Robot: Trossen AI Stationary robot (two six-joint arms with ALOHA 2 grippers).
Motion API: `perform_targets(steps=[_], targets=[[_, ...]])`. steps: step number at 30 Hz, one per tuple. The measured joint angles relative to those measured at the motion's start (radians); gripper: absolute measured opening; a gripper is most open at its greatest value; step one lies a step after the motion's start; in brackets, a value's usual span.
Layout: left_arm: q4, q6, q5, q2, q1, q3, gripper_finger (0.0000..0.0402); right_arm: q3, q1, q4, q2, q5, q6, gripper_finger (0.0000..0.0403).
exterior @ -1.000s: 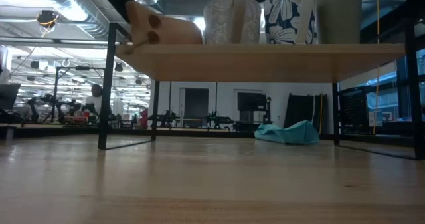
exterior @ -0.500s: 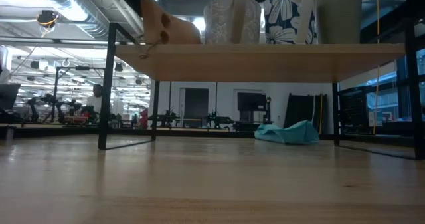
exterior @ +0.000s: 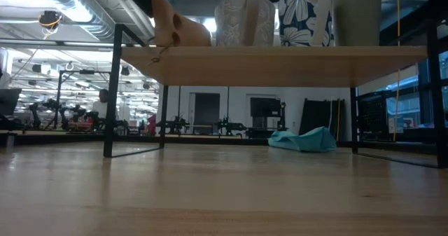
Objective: Stack small to large cups/mugs on shelf
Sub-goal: Put the brown wooden mug on the shelf
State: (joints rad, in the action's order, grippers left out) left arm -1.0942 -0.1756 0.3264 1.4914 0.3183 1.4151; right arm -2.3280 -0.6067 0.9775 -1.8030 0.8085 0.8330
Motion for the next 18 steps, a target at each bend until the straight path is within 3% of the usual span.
perform_targets(steps=[18], targets=[[0.035, 0.022, 0.0, 0.0, 0.0, 0.0, 0.0, 0.0, 0.0, 0.0, 0.0, 0.0, 0.0, 0.0218]])
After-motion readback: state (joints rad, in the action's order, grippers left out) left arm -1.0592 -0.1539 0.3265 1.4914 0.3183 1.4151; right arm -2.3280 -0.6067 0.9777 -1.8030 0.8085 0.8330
